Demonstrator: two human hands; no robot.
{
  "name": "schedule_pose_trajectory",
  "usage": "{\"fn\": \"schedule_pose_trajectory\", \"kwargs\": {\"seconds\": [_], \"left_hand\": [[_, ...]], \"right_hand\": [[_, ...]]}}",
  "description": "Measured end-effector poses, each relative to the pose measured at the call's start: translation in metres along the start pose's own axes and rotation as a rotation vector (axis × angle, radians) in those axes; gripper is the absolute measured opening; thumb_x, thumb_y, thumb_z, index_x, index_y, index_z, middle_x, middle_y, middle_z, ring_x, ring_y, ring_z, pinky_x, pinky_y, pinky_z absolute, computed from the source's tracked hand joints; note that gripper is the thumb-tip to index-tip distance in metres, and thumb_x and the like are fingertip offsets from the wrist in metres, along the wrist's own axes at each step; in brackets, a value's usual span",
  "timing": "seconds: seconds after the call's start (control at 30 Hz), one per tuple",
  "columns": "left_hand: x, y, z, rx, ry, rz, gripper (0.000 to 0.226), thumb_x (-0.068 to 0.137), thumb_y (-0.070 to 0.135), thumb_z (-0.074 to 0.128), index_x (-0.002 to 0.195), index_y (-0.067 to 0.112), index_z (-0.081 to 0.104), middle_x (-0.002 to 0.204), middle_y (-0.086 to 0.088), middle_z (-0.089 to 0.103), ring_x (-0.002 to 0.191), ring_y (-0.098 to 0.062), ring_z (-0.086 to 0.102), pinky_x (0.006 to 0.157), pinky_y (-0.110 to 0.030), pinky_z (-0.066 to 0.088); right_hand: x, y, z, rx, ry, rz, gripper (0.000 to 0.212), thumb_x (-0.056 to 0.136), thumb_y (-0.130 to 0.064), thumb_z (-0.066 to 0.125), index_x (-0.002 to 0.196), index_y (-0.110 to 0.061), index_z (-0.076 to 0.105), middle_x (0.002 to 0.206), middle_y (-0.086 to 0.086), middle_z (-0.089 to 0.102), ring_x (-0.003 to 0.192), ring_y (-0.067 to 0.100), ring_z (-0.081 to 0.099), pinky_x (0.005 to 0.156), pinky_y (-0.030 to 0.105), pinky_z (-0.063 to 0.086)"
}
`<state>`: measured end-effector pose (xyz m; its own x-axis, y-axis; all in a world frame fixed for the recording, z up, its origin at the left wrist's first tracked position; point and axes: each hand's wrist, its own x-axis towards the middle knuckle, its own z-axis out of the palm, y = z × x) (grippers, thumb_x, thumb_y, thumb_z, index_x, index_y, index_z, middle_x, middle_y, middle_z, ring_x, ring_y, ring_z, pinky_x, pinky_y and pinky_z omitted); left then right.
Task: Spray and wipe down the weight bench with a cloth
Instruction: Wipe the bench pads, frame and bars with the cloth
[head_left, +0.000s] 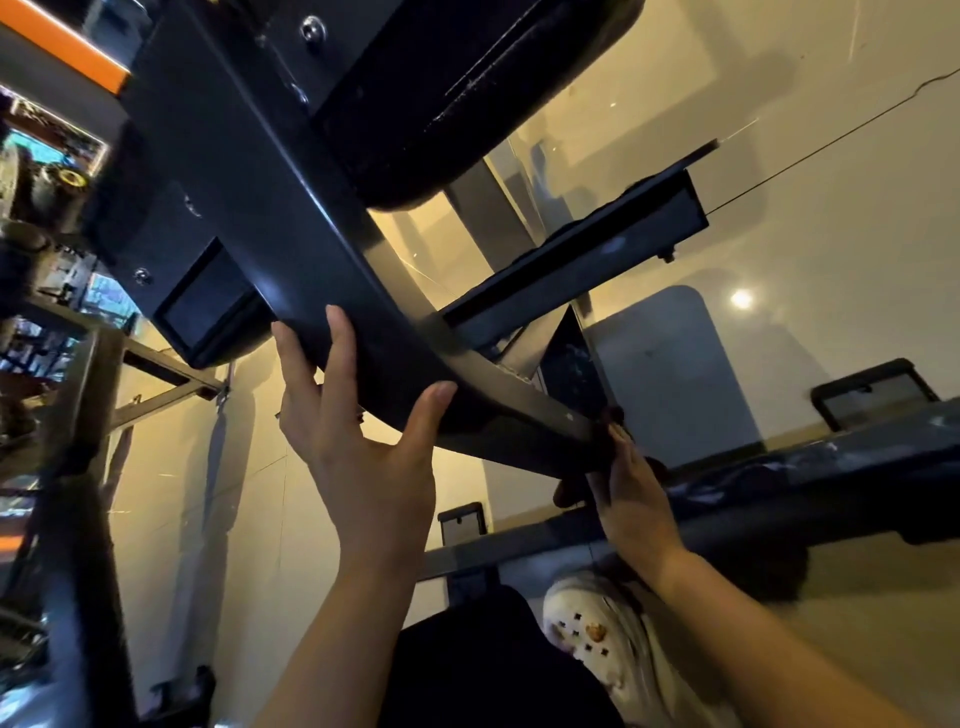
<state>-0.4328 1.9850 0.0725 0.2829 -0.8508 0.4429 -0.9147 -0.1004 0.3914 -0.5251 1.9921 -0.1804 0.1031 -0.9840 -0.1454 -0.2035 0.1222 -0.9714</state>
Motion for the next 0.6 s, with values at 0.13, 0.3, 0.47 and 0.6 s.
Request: {"fn": "schedule_pose_trajectory", "kwargs": {"seconds": [0.13,0.3,0.47,0.6], "left_hand": [[0.001,-0.001,0.000,-0.040,-0.002,-0.024,0.084,0.074,0.035,0.077,0.140,0.046,0.027,0.157,0.014,0.012,0.133,0.006,0.013,0.115,-0.041,0.030],[-0.001,-0.003,0.000,-0.034,-0.002,-0.021,0.086,0.075,0.030,0.080,0.143,0.044,0.029,0.154,0.017,0.013,0.126,0.019,0.010,0.114,-0.039,0.029],[0.001,0.003,0.003,-0.064,0.012,-0.054,0.080,0.071,0.042,0.070,0.135,0.056,0.024,0.149,0.026,0.010,0.124,0.023,0.009,0.115,-0.039,0.028],[0.001,0.003,0.002,-0.036,0.002,-0.049,0.081,0.071,0.044,0.070,0.138,0.051,0.024,0.151,0.024,0.011,0.131,0.007,0.014,0.115,-0.045,0.030]], "right_hand": [[-0.010,-0.088,0.012,0.162,0.221,-0.204,0.059,0.094,-0.030,0.054,0.146,-0.015,0.030,0.150,0.013,0.039,0.138,0.034,0.037,0.108,0.049,0.039],[-0.001,-0.139,0.028,0.229,0.418,-0.498,0.041,0.103,-0.035,0.039,0.137,-0.012,0.033,0.144,0.011,0.039,0.138,0.027,0.037,0.113,0.046,0.036],[0.000,-0.050,0.024,0.123,0.282,-0.319,0.049,0.095,-0.032,0.052,0.138,-0.020,0.032,0.142,0.010,0.034,0.128,0.034,0.046,0.102,0.045,0.044],[0.002,0.005,0.000,-0.047,0.042,-0.064,0.054,0.088,-0.006,0.065,0.135,-0.007,0.039,0.135,0.023,0.045,0.120,0.040,0.052,0.099,0.039,0.043]]}}
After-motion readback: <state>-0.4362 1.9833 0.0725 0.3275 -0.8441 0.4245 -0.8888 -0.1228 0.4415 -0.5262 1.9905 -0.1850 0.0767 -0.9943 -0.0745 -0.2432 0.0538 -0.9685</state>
